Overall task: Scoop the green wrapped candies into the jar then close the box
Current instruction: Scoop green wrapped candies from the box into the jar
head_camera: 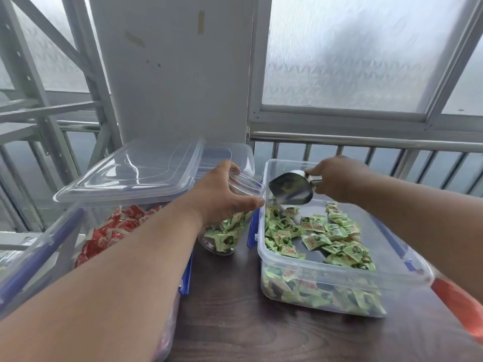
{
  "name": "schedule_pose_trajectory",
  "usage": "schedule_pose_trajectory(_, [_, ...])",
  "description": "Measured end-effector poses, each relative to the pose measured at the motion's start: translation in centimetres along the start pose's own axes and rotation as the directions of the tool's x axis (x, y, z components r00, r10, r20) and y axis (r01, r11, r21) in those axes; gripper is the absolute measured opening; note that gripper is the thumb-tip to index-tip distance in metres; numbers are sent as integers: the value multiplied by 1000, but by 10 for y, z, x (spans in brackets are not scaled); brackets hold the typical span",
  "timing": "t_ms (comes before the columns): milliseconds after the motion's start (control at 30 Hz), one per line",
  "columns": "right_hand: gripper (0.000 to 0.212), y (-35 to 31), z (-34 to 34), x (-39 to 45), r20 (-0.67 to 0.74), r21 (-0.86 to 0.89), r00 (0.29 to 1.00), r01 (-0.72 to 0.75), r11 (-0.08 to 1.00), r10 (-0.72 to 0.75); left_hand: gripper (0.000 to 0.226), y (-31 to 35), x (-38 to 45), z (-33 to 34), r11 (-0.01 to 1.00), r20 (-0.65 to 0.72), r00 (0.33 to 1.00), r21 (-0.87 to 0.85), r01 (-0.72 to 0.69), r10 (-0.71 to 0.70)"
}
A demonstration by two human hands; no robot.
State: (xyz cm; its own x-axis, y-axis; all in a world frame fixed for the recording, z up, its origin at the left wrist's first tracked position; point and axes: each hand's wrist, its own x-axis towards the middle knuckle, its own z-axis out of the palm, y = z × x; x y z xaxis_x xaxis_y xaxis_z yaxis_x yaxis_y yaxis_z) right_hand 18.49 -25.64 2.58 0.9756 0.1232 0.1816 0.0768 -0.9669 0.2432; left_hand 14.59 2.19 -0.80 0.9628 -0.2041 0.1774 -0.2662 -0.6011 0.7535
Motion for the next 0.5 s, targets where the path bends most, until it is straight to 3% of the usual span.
schedule_pose_trajectory(100, [50,14,-18,0,104,21,992,66,998,-68,87,0,-1,0,1000,3,1000,-5,4,-4])
schedule_pose_trajectory(200, [44,19,-28,-3,-41,-140,999,26,990,-32,87,1,-2,-1,1000,7,1000,2,6,-6])
schedule_pose_trajectory(300, [46,8,-14,-10,-174,-288,975,85,954,-139,87,1,-2,-1,1000,9,1000,5,2,-2])
schedule_pose_trajectory(500, [36,-14,19,-10,-182,-343,959,146,928,-218,86,-2,0,0,1000,12,1000,0,-13,13])
